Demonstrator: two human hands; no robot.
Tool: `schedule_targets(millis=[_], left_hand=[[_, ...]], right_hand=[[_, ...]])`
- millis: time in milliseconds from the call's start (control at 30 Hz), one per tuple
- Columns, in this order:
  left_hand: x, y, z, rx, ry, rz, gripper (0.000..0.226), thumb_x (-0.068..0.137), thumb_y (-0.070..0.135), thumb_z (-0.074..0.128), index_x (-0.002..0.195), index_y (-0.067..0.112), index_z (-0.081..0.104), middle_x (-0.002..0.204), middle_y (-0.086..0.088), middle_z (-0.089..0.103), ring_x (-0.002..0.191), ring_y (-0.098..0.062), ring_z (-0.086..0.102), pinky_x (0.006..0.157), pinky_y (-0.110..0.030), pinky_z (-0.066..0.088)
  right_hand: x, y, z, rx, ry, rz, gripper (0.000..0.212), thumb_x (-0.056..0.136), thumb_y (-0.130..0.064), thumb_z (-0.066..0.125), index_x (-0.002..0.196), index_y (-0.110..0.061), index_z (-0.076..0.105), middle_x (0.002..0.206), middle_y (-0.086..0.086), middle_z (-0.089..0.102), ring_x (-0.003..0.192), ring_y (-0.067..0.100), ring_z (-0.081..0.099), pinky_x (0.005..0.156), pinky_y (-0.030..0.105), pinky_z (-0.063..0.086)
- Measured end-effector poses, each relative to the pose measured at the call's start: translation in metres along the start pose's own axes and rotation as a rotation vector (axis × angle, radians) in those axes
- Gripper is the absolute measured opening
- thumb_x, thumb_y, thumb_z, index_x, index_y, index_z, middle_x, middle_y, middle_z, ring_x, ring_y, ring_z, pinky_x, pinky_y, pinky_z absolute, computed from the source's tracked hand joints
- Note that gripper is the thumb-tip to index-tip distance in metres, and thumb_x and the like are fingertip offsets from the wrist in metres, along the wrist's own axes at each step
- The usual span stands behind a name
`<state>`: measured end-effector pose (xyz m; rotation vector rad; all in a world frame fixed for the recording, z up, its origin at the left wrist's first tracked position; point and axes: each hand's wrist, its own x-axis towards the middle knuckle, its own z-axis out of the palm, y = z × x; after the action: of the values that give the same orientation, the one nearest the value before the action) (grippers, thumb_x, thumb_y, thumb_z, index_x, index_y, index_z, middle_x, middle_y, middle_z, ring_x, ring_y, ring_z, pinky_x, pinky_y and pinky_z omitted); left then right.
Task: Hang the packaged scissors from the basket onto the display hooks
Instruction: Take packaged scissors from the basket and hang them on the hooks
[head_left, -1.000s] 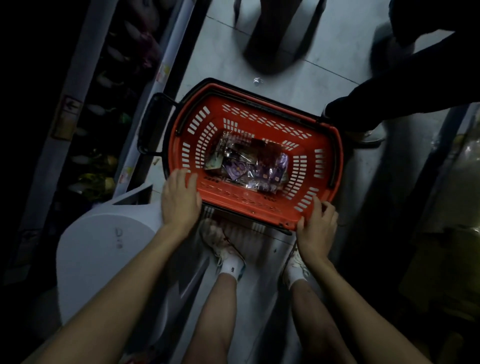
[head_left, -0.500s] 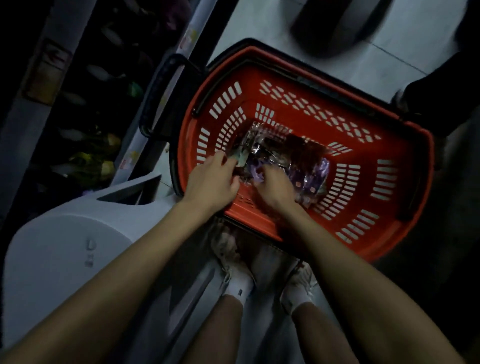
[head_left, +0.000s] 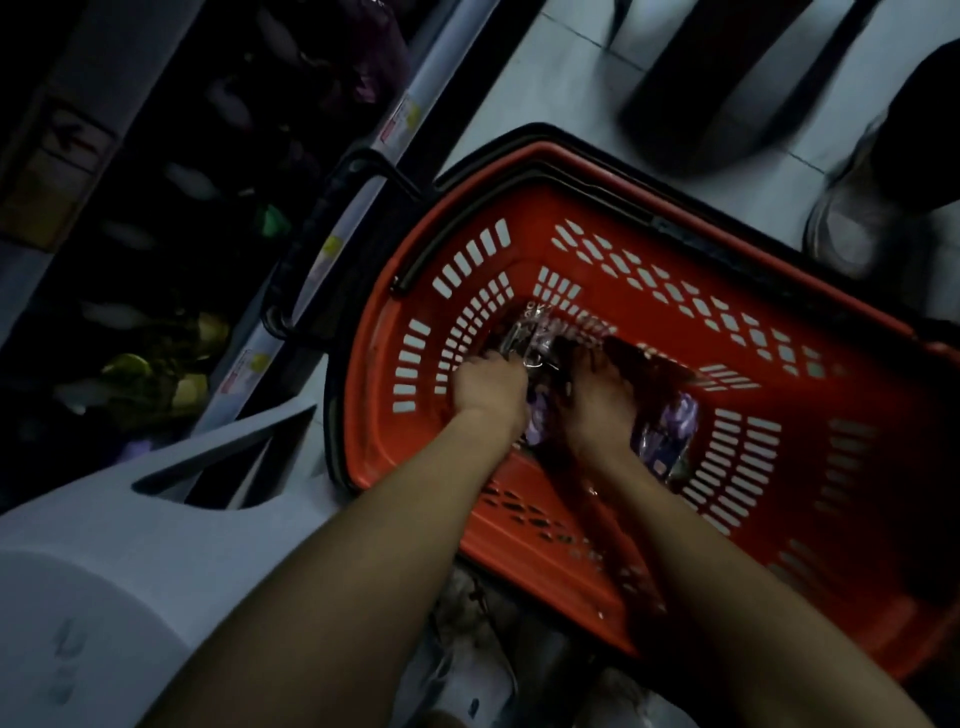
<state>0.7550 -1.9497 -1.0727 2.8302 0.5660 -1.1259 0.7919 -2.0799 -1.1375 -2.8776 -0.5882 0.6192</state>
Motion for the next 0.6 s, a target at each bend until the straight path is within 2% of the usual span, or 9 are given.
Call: schedule_targets(millis=[100, 167, 200, 267, 333, 400, 500, 567, 600], left_hand=[[0.009, 0.003, 0.010, 0.052, 0.001, 0.020, 0.044, 0.098, 0.028, 0.059, 0.137, 0.010, 0.052, 0.133, -0.014, 0.061, 0.118, -0.031, 0.062, 0.090, -0.035, 0.049], [0.009, 0.003, 0.014, 0.076, 0.024, 0.039, 0.034, 0.100, 0.014, 0.049, 0.134, 0.009, 0.055, 0.129, -0.013, 0.064, 0.116, -0.030, 0.065, 0.088, -0.035, 0.050], [0.008, 0.004, 0.015, 0.088, 0.034, 0.050, 0.033, 0.100, 0.010, 0.046, 0.132, 0.009, 0.056, 0.128, -0.012, 0.064, 0.115, -0.029, 0.065, 0.087, -0.035, 0.050], [0.005, 0.005, 0.013, 0.105, 0.057, 0.065, 0.033, 0.101, 0.004, 0.043, 0.128, 0.009, 0.060, 0.127, -0.013, 0.065, 0.114, -0.029, 0.066, 0.086, -0.035, 0.051], [0.002, 0.006, 0.010, 0.107, 0.079, 0.060, 0.032, 0.101, 0.002, 0.042, 0.129, 0.007, 0.058, 0.128, -0.014, 0.064, 0.114, -0.028, 0.066, 0.086, -0.035, 0.052], [-0.003, 0.007, 0.006, 0.093, 0.098, 0.039, 0.033, 0.101, 0.004, 0.042, 0.132, 0.004, 0.052, 0.129, -0.016, 0.062, 0.114, -0.029, 0.066, 0.084, -0.034, 0.053], [-0.016, 0.007, -0.002, 0.057, 0.113, -0.007, 0.033, 0.101, 0.010, 0.043, 0.134, 0.007, 0.049, 0.129, -0.015, 0.060, 0.109, -0.029, 0.067, 0.081, -0.034, 0.052], [-0.028, 0.006, -0.011, 0.004, 0.127, -0.024, 0.033, 0.100, 0.011, 0.046, 0.133, 0.010, 0.048, 0.128, -0.014, 0.059, 0.105, -0.030, 0.068, 0.079, -0.035, 0.052], [-0.035, 0.006, -0.016, -0.032, 0.142, -0.024, 0.034, 0.099, 0.012, 0.047, 0.133, 0.011, 0.047, 0.127, -0.014, 0.059, 0.104, -0.030, 0.068, 0.079, -0.036, 0.052]], right_hand=[[0.000, 0.004, -0.004, 0.090, 0.088, 0.042, 0.055, 0.095, -0.037, 0.063, 0.137, -0.003, 0.051, 0.119, 0.022, 0.062, 0.092, 0.043, 0.065, 0.070, 0.045, 0.052], [0.004, 0.008, -0.012, 0.114, 0.117, 0.087, 0.061, 0.096, -0.033, 0.065, 0.144, -0.001, 0.045, 0.117, 0.022, 0.064, 0.081, 0.041, 0.068, 0.063, 0.042, 0.052], [0.006, 0.011, -0.013, 0.094, 0.122, 0.071, 0.058, 0.095, -0.029, 0.067, 0.142, -0.001, 0.049, 0.111, 0.021, 0.067, 0.075, 0.039, 0.069, 0.058, 0.039, 0.051], [0.012, 0.018, -0.012, 0.001, 0.098, 0.049, 0.030, 0.088, -0.017, 0.073, 0.113, -0.001, 0.066, 0.084, 0.019, 0.070, 0.060, 0.035, 0.069, 0.051, 0.032, 0.046], [0.017, 0.024, -0.015, -0.082, 0.089, 0.066, 0.015, 0.075, -0.015, 0.081, 0.081, -0.009, 0.069, 0.062, 0.011, 0.066, 0.048, 0.030, 0.066, 0.047, 0.026, 0.045], [0.018, 0.027, -0.022, -0.075, 0.063, 0.080, 0.009, 0.073, -0.011, 0.076, 0.074, -0.011, 0.067, 0.061, 0.011, 0.067, 0.050, 0.030, 0.066, 0.048, 0.025, 0.040], [0.019, 0.027, -0.035, -0.056, 0.094, 0.050, 0.016, 0.061, -0.005, 0.079, 0.066, -0.011, 0.064, 0.054, 0.011, 0.063, 0.044, 0.029, 0.063, 0.050, 0.021, 0.027], [0.016, 0.029, -0.046, -0.074, 0.072, 0.050, 0.015, 0.069, -0.012, 0.079, 0.072, -0.011, 0.064, 0.062, 0.012, 0.066, 0.050, 0.030, 0.066, 0.050, 0.023, 0.029], [0.012, 0.029, -0.053, -0.055, 0.054, 0.050, 0.011, 0.078, -0.016, 0.074, 0.081, -0.011, 0.065, 0.073, 0.013, 0.068, 0.060, 0.032, 0.068, 0.051, 0.026, 0.035]])
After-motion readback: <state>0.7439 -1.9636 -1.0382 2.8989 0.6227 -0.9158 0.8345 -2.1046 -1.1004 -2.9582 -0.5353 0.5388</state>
